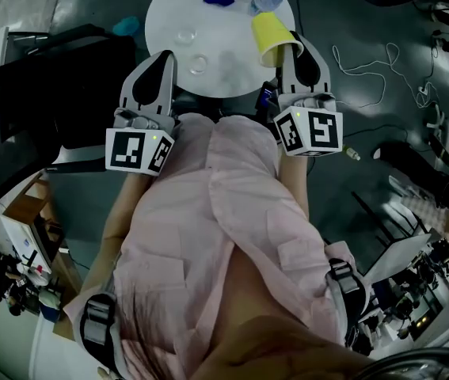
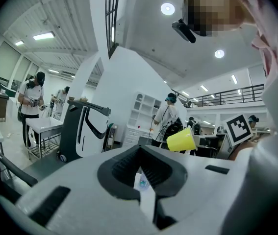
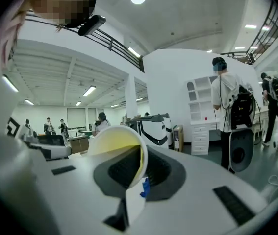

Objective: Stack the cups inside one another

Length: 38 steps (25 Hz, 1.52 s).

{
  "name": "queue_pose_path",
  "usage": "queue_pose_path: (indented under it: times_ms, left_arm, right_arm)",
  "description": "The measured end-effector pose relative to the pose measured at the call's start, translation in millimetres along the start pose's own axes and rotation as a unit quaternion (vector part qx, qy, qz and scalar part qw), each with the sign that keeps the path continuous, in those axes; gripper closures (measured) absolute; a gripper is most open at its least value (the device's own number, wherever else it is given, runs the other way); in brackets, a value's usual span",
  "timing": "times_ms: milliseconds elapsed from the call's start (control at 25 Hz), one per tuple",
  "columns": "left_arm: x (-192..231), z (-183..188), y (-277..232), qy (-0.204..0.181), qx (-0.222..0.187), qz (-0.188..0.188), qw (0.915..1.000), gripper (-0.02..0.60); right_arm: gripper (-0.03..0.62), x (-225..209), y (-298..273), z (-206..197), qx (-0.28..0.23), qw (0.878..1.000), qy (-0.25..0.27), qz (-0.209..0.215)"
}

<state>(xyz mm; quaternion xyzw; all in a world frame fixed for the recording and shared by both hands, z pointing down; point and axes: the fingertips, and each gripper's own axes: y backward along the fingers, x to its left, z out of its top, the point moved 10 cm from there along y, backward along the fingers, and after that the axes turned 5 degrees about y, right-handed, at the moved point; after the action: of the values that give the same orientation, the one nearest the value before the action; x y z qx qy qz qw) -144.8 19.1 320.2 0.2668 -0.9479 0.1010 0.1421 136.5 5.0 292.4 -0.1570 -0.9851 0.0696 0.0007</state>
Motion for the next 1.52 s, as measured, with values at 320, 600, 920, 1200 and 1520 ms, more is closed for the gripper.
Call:
queue_pose_path:
  times_ms: [320, 600, 920, 1200, 1520]
  left_arm:
    - [14, 18, 2, -0.010, -0.011, -0.033, 0.9994, 0.566]
    - [24, 27, 0, -0.011, -0.007, -0.074, 0.9972, 0.566]
    - [34, 41, -1, 0.005, -0.010, -0.111, 0.9937, 0.566]
    - [30, 40, -4, 0.012, 0.002, -0.143, 0.9897, 0.566]
    - [58, 35, -1, 0.002, -0.022, -0.077, 0.9968, 0.566]
  right_arm:
    - [0.556, 24, 23, -19, 0.059, 0.997, -0.019, -0.039]
    - [0.556, 35, 17, -12, 0.071, 0.995, -0.020, -0.068]
    - [0.556, 52, 10, -11, 0.107, 0.992, -0.021, -0.071]
    - [0.557, 67, -1, -23, 0.103, 0.992, -0.039, -0.058]
    - [0.556, 83, -3, -42, 0.091, 0.994, -0.025, -0.045]
